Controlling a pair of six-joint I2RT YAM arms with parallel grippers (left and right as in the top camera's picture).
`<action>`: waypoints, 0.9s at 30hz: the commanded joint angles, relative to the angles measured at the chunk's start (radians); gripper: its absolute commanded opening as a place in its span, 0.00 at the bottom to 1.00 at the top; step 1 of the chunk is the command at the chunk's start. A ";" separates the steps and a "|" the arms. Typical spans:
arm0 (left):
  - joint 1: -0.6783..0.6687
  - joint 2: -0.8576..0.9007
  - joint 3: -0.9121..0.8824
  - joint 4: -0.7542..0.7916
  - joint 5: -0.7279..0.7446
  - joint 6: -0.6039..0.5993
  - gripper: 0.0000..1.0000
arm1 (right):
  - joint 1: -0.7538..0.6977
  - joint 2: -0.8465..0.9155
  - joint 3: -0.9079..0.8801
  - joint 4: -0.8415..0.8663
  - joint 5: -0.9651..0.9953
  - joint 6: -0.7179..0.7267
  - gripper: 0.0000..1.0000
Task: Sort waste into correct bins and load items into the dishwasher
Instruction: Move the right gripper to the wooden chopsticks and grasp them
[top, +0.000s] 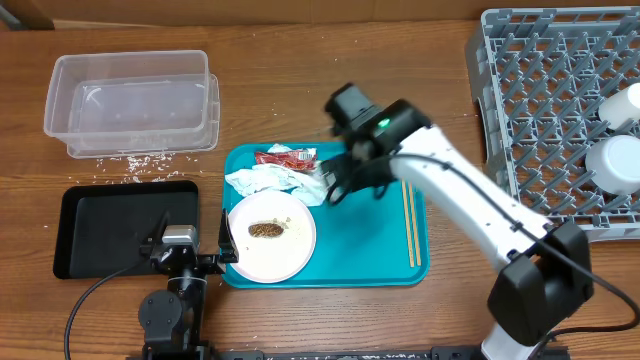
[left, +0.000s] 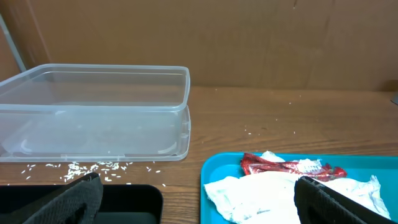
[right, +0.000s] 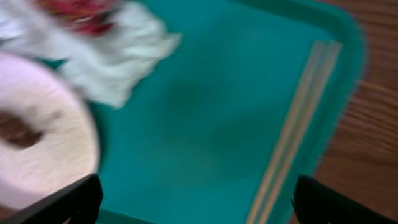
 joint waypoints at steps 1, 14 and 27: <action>0.005 -0.010 -0.004 -0.002 -0.006 0.022 1.00 | -0.120 -0.006 -0.003 -0.028 0.076 0.106 1.00; 0.005 -0.010 -0.004 -0.002 -0.006 0.022 1.00 | -0.196 -0.006 -0.263 0.188 -0.022 0.076 0.48; 0.005 -0.010 -0.004 -0.002 -0.006 0.022 1.00 | -0.188 -0.005 -0.439 0.377 0.008 0.076 0.36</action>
